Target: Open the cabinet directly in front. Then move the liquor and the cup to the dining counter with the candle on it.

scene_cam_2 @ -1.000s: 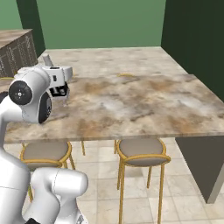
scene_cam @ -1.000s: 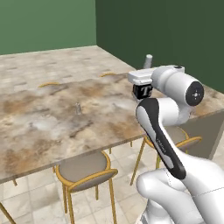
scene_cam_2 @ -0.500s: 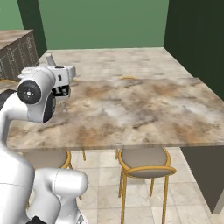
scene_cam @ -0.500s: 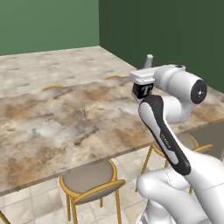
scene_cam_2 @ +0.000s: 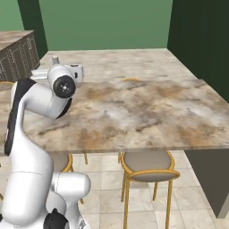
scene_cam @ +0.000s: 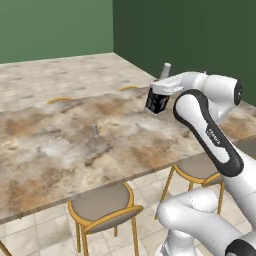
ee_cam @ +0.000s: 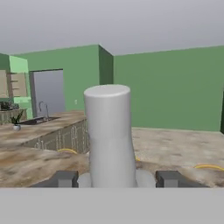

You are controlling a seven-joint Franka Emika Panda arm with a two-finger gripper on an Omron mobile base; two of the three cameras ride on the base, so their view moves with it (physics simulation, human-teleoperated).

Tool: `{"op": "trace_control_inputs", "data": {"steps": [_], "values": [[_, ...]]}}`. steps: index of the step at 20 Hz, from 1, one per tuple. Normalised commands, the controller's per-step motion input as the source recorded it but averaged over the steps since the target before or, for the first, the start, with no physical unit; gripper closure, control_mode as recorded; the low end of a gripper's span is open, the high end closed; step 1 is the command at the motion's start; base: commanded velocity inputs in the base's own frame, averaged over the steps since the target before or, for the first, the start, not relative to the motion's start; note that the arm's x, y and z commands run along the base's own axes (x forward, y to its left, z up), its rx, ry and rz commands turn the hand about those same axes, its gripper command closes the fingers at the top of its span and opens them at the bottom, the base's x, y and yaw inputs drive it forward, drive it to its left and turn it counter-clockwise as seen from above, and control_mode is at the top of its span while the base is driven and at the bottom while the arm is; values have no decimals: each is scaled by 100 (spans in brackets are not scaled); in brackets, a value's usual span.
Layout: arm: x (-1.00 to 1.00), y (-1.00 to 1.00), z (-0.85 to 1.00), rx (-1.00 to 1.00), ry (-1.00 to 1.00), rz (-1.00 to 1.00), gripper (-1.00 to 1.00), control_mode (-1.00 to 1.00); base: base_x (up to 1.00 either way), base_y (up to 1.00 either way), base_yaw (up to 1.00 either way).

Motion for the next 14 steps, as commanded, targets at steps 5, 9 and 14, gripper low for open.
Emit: {"op": "trace_control_inputs", "data": {"steps": [5,9,14], "values": [[14,9,-9,0,13,28,100,-100,0,0,0],[1,2,0,0,5,6,100,-100,0,0,0],[1,5,-27,-2,4,2,100,-100,0,0,0]]}}
